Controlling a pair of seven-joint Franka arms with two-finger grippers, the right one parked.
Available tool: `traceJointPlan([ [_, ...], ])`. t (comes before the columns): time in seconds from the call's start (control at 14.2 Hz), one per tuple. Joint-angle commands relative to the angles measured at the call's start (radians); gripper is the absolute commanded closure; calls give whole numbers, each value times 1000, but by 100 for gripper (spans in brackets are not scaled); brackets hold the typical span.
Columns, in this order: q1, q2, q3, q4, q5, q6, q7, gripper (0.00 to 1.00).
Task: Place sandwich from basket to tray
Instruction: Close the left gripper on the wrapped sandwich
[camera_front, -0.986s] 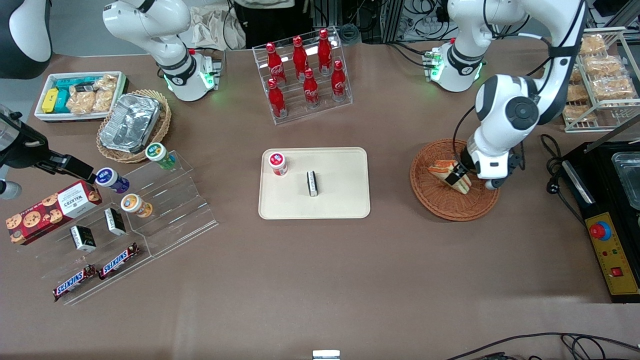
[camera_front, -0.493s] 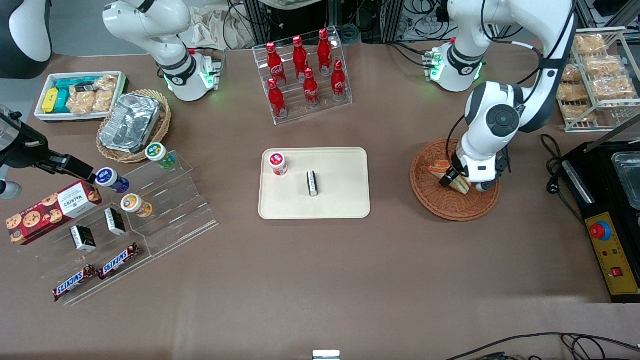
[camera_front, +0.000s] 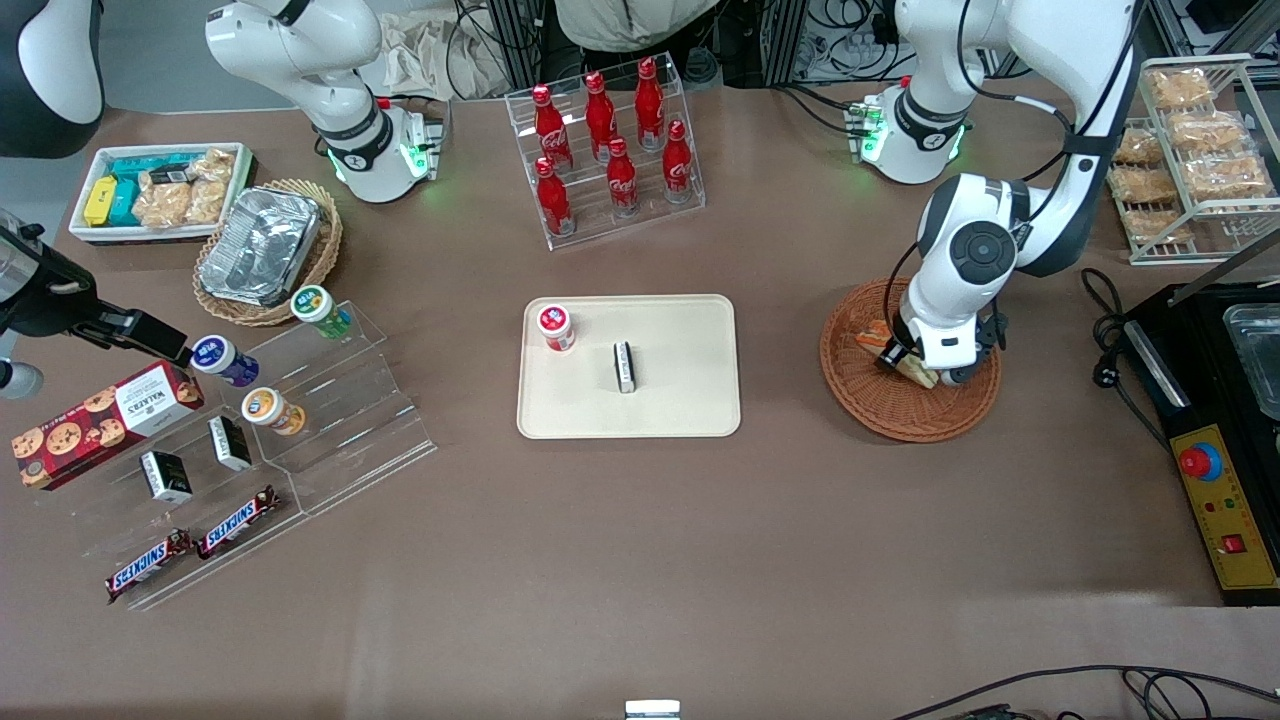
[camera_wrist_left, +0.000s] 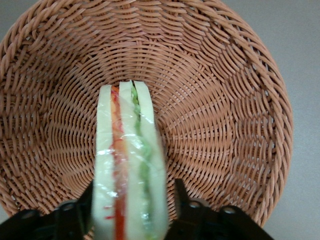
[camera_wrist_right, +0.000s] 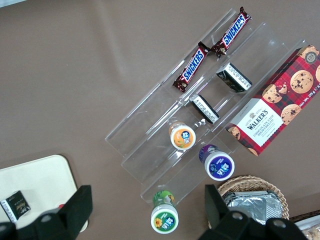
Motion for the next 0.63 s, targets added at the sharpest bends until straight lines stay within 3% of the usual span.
traceJointPlan([
  [0.0,-6,0,2,11,23,-3,-19,93],
  [0.07,-5,-5,2,13,23,-12,-17,100],
  [0.28,-3,-28,2,72,23,-124,-19,100],
  [0.56,7,-86,11,228,21,-398,59,100],
])
